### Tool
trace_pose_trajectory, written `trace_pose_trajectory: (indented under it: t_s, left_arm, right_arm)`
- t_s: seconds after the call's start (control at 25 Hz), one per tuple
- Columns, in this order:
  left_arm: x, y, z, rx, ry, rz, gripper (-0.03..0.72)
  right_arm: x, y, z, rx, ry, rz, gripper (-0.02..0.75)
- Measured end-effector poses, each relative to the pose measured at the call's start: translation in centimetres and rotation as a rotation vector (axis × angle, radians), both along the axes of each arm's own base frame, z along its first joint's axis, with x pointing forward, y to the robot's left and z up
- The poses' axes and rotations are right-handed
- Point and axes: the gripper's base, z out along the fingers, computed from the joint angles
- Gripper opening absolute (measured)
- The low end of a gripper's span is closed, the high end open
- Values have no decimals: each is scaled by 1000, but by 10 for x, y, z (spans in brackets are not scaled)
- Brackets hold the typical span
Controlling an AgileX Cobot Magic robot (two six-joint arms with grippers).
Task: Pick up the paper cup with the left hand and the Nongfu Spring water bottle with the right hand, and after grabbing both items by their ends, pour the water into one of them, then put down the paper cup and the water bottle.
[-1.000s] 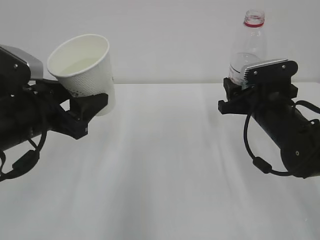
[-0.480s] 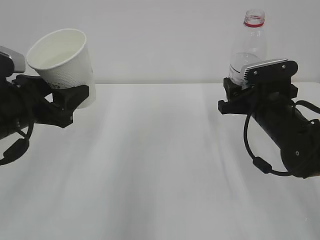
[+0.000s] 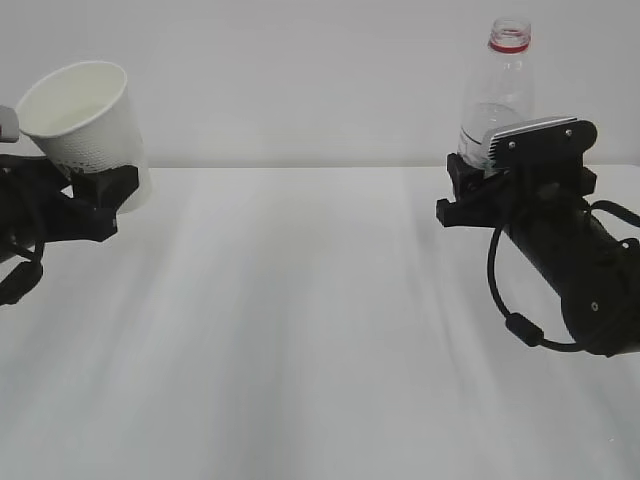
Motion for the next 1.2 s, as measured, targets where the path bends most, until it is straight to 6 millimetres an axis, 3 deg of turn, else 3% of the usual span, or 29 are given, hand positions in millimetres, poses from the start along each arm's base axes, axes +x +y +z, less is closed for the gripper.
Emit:
trace_pose_trajectory:
  t_s: [1.2]
  left_arm:
    - [16, 35, -30, 5, 22, 282, 477]
  right_arm:
    - [0, 0, 0, 1, -4, -1, 468]
